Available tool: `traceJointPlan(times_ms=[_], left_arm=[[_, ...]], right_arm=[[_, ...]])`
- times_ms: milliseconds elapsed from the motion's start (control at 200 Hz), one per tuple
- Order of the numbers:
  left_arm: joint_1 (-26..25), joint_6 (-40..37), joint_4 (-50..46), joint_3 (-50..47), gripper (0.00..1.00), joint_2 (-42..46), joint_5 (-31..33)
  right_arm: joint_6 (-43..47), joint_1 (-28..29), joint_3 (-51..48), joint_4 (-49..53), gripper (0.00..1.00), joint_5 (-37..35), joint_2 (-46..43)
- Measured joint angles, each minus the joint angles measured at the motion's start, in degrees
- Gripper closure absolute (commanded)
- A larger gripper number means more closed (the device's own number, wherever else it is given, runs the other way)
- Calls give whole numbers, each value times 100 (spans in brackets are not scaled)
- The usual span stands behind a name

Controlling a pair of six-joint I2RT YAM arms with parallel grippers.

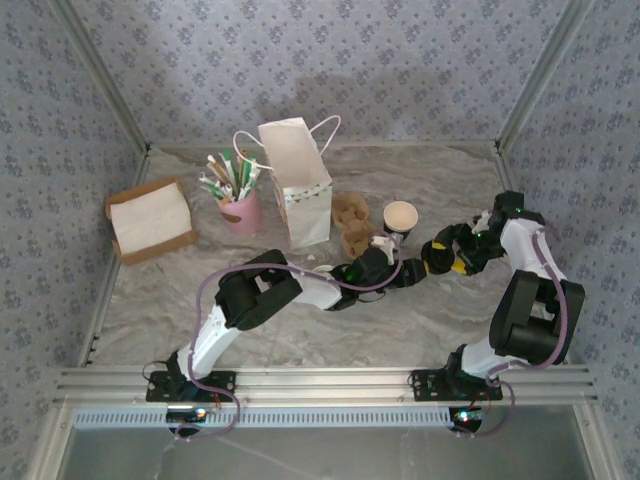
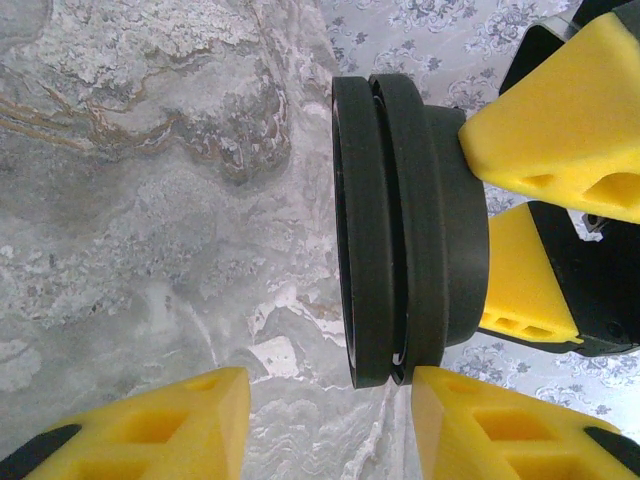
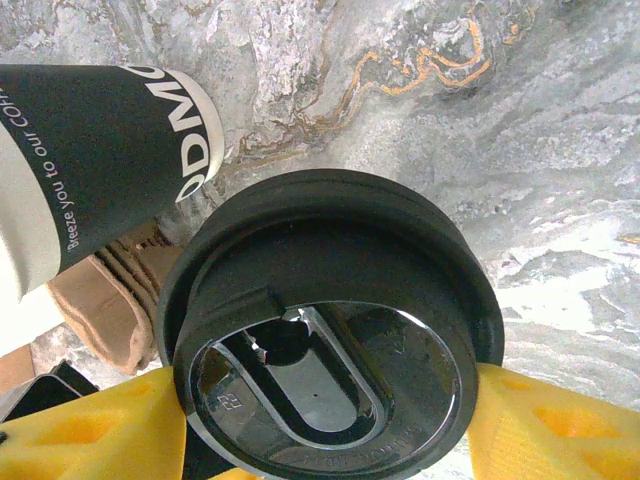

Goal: Pack the takeout coffee

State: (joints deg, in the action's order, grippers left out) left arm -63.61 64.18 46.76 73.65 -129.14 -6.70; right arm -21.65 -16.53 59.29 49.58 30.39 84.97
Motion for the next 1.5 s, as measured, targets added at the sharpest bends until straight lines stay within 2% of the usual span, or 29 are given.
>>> traceJointPlan(times_ms=[1499], left_arm=[[63,107,131,-101,57,11,72]], right_arm=[[-2,-173,-107,-52,33,354,-4]])
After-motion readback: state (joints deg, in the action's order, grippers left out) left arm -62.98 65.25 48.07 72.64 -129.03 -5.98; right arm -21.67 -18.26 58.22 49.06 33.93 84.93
